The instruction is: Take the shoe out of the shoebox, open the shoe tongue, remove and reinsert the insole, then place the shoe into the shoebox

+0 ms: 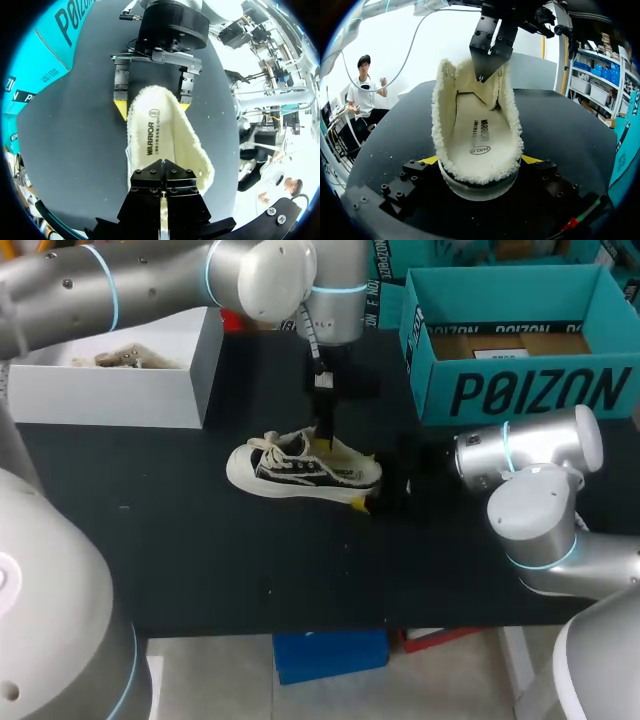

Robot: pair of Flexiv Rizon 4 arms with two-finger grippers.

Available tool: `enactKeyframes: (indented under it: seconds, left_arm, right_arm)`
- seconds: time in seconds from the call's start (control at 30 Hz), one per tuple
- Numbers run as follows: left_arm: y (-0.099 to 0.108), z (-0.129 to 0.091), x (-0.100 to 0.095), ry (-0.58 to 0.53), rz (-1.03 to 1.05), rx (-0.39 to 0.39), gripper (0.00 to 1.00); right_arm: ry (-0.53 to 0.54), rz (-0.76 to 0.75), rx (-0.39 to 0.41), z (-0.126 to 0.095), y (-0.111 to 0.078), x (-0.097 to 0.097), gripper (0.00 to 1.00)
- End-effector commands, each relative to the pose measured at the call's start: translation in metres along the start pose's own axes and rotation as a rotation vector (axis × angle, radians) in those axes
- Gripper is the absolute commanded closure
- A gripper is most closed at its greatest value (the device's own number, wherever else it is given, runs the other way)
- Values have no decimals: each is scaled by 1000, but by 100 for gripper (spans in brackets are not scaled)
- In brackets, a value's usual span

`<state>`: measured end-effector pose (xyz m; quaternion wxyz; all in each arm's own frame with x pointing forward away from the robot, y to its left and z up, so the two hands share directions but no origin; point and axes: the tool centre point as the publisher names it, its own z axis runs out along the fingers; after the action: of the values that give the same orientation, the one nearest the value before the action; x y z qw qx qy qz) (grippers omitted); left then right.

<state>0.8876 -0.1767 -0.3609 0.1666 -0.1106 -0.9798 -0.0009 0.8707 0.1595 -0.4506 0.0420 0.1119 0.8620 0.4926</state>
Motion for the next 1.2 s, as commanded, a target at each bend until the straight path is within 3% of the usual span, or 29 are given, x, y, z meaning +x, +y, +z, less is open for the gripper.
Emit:
enactKeyframes:
  seconds: [0.03, 0.4, 0.67, 0.9, 1.2]
  left_arm:
    - [6, 10, -1, 14, 1, 25, 100]
    - [10, 27, 22, 28, -18, 44, 100]
    - [8, 39, 40, -56, -87, 37, 100]
    - [11, 56, 41, -82, -149, 40, 100]
    - [15, 69, 28, -112, -208, 37, 100]
  right_arm:
    - [-2, 2, 4, 7, -3, 0, 100]
    - [-2, 2, 4, 7, -3, 0, 100]
    - [-2, 2, 4, 7, -3, 0, 100]
    - [-2, 2, 4, 7, -3, 0, 100]
    - [-2, 2, 4, 7, -3, 0, 100]
